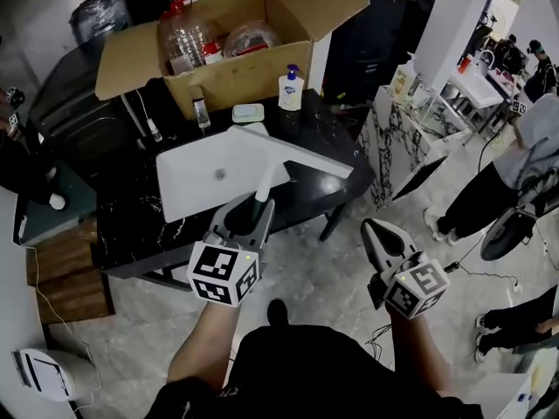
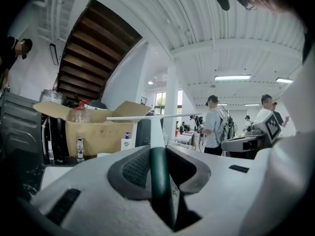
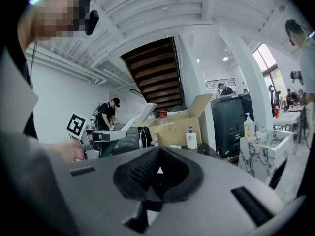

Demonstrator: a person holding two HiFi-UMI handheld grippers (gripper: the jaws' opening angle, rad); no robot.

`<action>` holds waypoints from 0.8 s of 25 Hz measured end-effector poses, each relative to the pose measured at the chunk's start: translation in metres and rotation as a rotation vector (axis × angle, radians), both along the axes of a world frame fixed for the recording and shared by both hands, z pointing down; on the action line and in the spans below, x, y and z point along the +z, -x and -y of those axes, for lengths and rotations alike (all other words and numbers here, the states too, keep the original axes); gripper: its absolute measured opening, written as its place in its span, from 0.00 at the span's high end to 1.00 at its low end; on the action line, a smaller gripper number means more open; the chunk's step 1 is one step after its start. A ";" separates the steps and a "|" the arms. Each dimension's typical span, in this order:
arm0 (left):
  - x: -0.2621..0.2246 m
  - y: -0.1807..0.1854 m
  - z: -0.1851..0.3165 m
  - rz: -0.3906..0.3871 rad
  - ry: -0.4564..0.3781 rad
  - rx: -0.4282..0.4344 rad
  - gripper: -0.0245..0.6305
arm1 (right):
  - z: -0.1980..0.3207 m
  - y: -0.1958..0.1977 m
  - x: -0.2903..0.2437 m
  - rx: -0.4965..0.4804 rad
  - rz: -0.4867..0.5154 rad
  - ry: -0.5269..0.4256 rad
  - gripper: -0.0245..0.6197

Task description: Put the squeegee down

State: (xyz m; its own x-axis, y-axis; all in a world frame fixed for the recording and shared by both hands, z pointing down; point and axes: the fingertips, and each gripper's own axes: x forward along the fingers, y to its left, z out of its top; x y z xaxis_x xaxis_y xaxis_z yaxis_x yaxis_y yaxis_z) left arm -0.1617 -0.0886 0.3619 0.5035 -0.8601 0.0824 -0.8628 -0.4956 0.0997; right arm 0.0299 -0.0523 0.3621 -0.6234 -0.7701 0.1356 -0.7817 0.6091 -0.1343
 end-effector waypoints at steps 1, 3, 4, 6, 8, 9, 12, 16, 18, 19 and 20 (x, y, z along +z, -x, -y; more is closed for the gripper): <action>0.001 0.005 0.007 -0.001 0.003 0.003 0.81 | 0.007 0.005 0.001 0.004 0.001 0.003 0.95; 0.002 0.015 0.020 -0.005 0.009 0.008 0.81 | 0.018 0.013 0.004 0.009 0.003 0.010 0.95; 0.003 0.019 0.026 -0.007 0.011 0.009 0.81 | 0.022 0.017 0.007 0.010 0.002 0.015 0.95; 0.004 0.025 0.036 -0.014 0.016 0.013 0.81 | 0.030 0.023 0.012 0.012 -0.003 0.029 0.95; 0.008 0.027 0.043 -0.018 0.023 0.021 0.81 | 0.036 0.027 0.016 0.016 -0.008 0.044 0.95; 0.010 0.027 0.045 -0.019 0.028 0.026 0.81 | 0.039 0.028 0.018 0.019 -0.008 0.050 0.95; 0.018 0.026 0.053 -0.018 0.046 0.039 0.81 | 0.047 0.030 0.022 0.023 -0.004 0.057 0.95; 0.019 0.021 0.063 -0.009 0.053 0.050 0.81 | 0.060 0.031 0.024 0.020 0.005 0.060 0.95; 0.019 0.020 0.068 0.000 0.053 0.050 0.81 | 0.067 0.030 0.027 0.019 0.013 0.061 0.95; 0.020 0.021 0.072 0.004 0.053 0.047 0.81 | 0.071 0.030 0.028 0.018 0.017 0.061 0.95; 0.021 0.021 0.076 0.007 0.054 0.042 0.81 | 0.076 0.030 0.030 0.016 0.021 0.060 0.95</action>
